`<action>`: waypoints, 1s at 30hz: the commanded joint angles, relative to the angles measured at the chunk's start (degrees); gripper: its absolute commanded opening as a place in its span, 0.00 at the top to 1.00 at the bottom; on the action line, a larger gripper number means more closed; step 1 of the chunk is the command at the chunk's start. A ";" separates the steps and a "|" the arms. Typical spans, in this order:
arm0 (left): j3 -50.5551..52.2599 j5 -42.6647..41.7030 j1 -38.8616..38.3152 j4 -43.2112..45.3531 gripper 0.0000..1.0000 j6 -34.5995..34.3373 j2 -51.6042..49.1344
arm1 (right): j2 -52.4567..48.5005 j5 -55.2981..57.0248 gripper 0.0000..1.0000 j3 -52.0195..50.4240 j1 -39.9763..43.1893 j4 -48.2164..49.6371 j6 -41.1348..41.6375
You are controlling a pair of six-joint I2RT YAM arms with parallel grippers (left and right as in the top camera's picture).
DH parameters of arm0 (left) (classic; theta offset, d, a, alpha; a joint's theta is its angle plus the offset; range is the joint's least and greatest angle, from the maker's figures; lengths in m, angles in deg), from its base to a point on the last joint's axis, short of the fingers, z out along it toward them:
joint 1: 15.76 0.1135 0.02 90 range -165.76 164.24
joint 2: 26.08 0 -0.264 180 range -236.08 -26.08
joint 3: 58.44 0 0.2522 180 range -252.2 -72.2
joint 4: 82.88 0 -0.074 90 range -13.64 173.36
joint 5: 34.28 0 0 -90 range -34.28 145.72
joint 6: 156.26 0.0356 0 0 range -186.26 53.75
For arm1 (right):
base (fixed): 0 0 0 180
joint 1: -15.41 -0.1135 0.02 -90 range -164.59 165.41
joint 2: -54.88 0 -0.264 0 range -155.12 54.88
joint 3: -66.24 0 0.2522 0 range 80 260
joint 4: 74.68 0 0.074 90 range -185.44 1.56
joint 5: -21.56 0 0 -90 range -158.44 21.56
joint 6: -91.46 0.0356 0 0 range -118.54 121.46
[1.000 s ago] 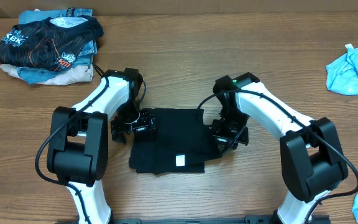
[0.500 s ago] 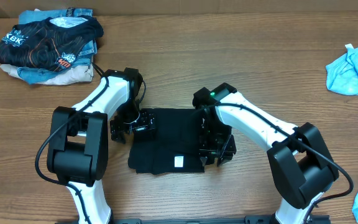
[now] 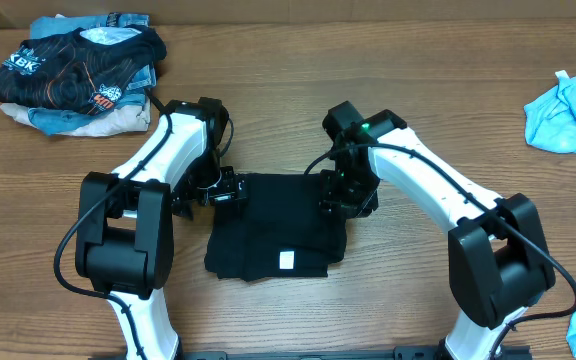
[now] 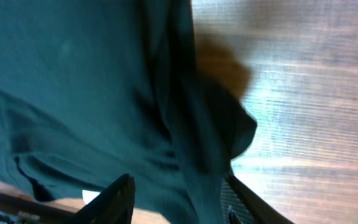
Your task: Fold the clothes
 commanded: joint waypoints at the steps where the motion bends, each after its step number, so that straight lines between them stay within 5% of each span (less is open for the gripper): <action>1: -0.96 1.64 0.39 0.90 0.00 -3.58 -1.03 | 1.66 -0.98 0.51 1.14 0.07 2.51 -2.56; 9: -0.96 1.66 0.39 1.25 0.00 -4.04 -1.03 | 1.60 -2.54 0.71 -0.02 -0.85 6.34 -2.45; 15: -0.96 1.57 0.39 1.31 0.00 -4.07 -1.03 | 1.60 -3.48 0.74 -2.32 -1.51 9.88 -2.40; 21: -0.96 1.40 0.39 1.33 0.00 -4.04 -1.03 | 1.60 -9.73 0.96 -5.35 -1.53 14.03 -2.40; 30: -0.96 -0.50 0.39 1.31 0.00 -3.34 -1.03 | 0.61 -9.62 0.96 -8.24 -0.85 15.89 -2.43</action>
